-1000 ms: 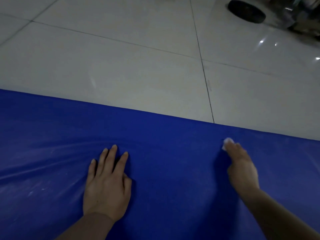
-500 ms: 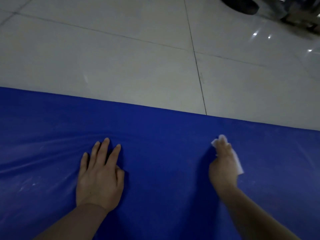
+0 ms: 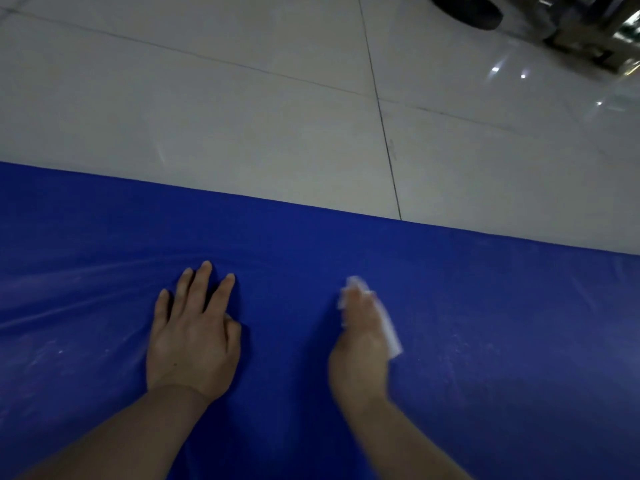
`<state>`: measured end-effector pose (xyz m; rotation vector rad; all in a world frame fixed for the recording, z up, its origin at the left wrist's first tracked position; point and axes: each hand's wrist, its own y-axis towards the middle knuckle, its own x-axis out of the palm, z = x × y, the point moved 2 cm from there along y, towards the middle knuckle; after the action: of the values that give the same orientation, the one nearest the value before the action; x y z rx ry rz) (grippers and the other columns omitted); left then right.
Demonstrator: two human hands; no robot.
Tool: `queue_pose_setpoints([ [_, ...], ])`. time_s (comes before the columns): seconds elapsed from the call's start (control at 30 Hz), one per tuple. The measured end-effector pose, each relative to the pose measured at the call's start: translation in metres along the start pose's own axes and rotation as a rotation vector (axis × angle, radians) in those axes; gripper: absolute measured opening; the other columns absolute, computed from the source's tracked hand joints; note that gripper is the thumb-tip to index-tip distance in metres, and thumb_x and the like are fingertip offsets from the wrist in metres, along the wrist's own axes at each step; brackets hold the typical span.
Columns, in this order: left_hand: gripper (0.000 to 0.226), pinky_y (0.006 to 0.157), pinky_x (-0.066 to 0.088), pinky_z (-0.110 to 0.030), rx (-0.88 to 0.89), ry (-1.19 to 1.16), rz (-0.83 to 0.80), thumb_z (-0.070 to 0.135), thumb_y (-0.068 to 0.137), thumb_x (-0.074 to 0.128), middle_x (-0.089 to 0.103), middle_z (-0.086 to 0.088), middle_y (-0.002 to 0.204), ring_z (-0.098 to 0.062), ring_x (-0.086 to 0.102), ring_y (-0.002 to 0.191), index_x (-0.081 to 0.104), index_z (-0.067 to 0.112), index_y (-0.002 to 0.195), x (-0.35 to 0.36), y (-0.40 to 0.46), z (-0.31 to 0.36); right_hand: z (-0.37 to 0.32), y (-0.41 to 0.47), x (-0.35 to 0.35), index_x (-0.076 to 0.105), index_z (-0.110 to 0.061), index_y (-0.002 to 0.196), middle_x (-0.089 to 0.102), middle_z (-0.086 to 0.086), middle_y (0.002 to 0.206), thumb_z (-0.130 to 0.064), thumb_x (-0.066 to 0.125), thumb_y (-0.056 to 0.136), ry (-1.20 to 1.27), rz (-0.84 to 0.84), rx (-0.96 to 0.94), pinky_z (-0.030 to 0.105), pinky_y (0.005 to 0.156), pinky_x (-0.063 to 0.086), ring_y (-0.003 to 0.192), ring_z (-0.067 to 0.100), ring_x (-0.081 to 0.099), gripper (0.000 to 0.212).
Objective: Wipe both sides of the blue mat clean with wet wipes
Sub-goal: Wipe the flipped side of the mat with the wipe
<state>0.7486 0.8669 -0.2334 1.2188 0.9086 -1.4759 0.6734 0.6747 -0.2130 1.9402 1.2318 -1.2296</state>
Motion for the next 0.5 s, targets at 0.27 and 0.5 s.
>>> queue_pose_setpoints([
  [0.27,0.054,0.116,0.016,-0.049,0.003,-0.05,-0.021,0.028,0.091,0.033,0.032,-0.012,0.154,-0.029,0.026,0.143,0.047,0.015,0.141,-0.003,0.001,0.002,0.006,-0.016,0.026,0.019,-0.011,0.148,0.022,-0.003,0.155,-0.009,0.021,0.081,-0.15,0.028,-0.228,0.033,0.116,0.005,0.142,0.013,0.017,0.067],
  [0.5,0.043,0.114,0.02,-0.057,0.101,-0.24,0.065,0.007,0.088,0.057,0.037,-0.017,0.15,-0.032,0.029,0.14,0.056,0.006,0.131,-0.015,-0.023,-0.003,-0.003,-0.019,0.022,0.038,-0.011,0.144,0.029,-0.002,0.154,-0.015,0.021,0.083,-0.225,-0.015,-0.193,0.034,0.119,0.011,0.141,0.016,0.022,0.063],
])
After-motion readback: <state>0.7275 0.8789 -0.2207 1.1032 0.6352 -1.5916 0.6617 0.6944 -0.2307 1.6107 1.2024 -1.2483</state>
